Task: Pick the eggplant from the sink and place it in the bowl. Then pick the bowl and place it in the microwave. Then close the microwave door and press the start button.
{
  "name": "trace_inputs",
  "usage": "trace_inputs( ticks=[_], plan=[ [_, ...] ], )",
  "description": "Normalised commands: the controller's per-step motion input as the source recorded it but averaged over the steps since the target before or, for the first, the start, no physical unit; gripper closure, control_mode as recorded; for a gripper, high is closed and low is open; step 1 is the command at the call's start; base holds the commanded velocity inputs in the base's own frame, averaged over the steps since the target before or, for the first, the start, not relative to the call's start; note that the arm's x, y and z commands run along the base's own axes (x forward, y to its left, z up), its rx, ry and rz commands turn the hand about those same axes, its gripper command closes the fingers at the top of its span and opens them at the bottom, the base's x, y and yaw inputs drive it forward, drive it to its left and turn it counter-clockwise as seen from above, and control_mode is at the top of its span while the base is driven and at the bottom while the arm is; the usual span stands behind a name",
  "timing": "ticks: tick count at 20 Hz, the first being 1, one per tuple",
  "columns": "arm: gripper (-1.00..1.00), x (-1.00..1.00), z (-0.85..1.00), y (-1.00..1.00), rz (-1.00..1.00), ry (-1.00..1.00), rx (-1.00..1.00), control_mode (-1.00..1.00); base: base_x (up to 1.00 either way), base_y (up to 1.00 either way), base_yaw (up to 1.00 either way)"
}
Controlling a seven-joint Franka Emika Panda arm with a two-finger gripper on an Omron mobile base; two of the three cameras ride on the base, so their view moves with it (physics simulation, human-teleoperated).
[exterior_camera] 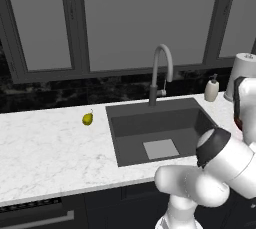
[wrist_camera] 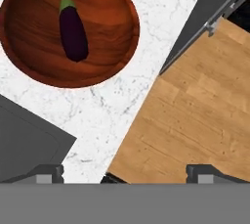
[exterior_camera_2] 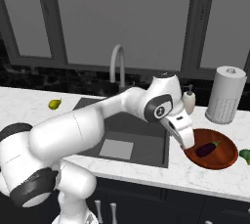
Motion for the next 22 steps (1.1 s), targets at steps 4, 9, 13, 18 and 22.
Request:
trace_inputs(
  ticks=[4,9,13,18,22],
  plan=[
    [-1.00,0.00,0.04,0.31,0.19,0.04,-0.12,-1.00,0.00,0.00,0.00],
    [-1.00,0.00,0.05,0.13,0.29,0.19,-0.08,-1.00,0.00,0.00,0.00],
    [-1.00,-0.01,0.10,0.00,0.31,0.30,-0.02,-1.00,0.00,0.00,0.00],
    [-1.00,0.00,0.16,0.00,0.30,0.41,-0.04,-1.00,0.00,0.00,0.00],
    [-1.00,0.00,0.00,0.00,0.17,0.12,-0.02,-1.00,0.00,0.00,0.00]
  ],
)
